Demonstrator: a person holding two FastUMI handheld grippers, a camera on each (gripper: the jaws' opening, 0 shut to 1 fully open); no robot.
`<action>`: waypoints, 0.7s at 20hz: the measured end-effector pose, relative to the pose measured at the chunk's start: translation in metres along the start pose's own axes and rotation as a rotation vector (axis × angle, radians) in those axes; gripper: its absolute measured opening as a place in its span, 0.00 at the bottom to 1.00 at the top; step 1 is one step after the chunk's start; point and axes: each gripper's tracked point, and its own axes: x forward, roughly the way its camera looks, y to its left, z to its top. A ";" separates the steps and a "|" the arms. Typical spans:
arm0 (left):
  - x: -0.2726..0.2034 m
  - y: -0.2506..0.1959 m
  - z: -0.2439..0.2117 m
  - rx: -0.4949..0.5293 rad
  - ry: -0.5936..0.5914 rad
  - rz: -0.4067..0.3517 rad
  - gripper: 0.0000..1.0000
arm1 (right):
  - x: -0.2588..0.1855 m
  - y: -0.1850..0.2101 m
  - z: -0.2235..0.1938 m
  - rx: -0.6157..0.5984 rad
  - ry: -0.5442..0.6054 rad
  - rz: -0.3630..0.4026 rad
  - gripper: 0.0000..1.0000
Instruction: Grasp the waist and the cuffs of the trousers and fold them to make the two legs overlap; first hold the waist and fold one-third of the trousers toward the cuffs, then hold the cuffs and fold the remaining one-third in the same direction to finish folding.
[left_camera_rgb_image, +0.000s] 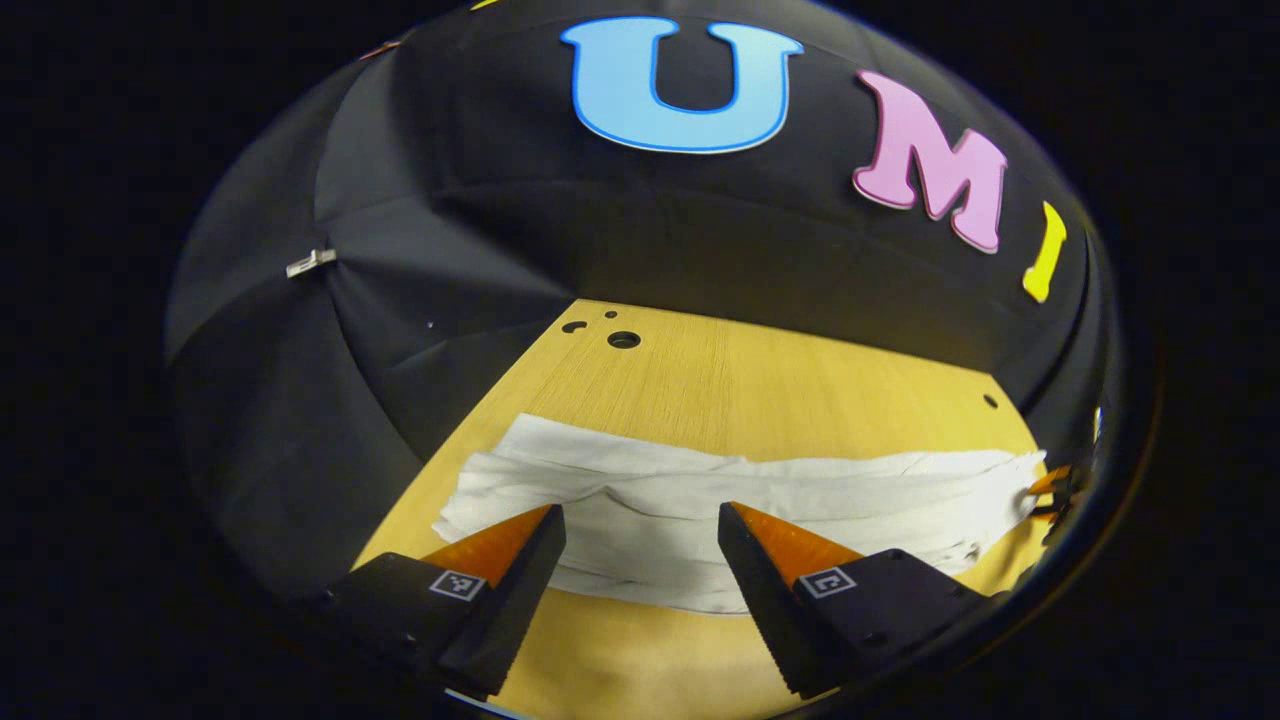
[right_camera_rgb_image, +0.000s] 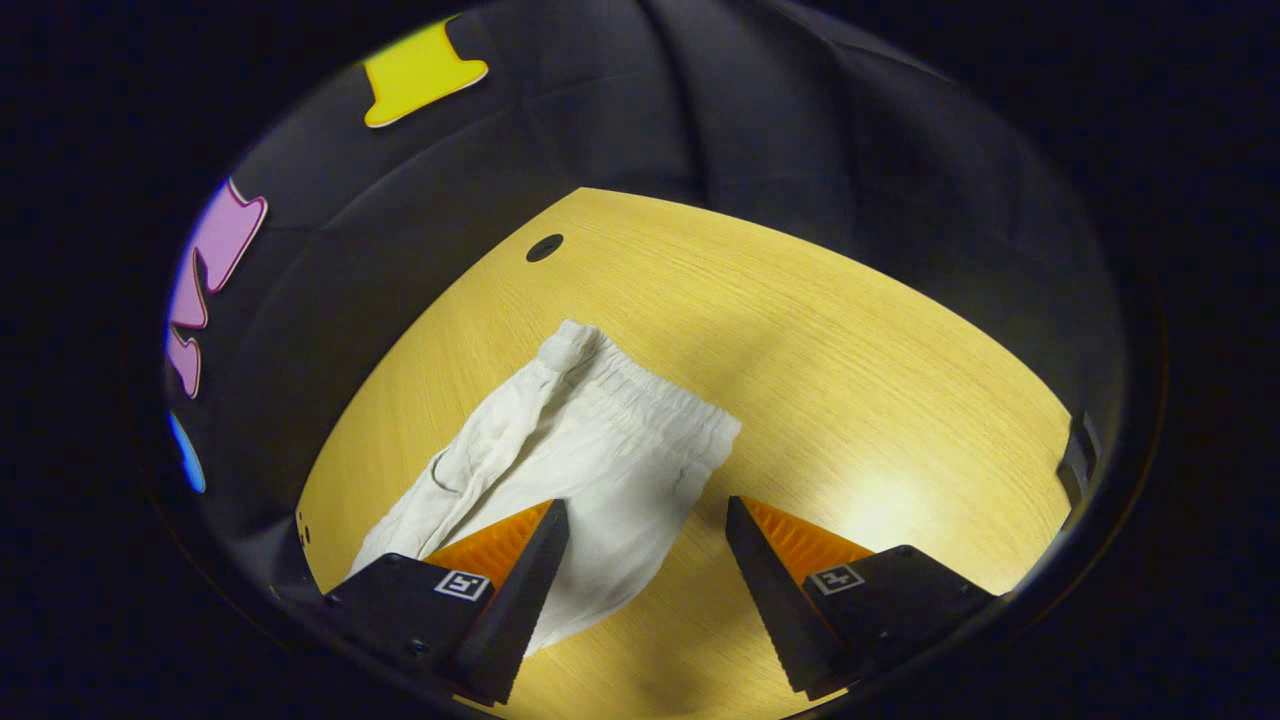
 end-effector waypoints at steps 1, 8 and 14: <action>0.000 0.000 0.003 -0.030 -0.007 -0.002 0.98 | 0.005 0.002 0.003 0.019 0.002 0.008 0.98; -0.020 0.008 -0.011 -0.186 0.002 0.044 0.91 | 0.012 -0.012 0.009 0.012 0.001 -0.109 0.79; -0.028 0.023 -0.015 -0.222 0.011 0.045 0.95 | 0.010 -0.008 0.004 0.164 0.016 0.004 0.10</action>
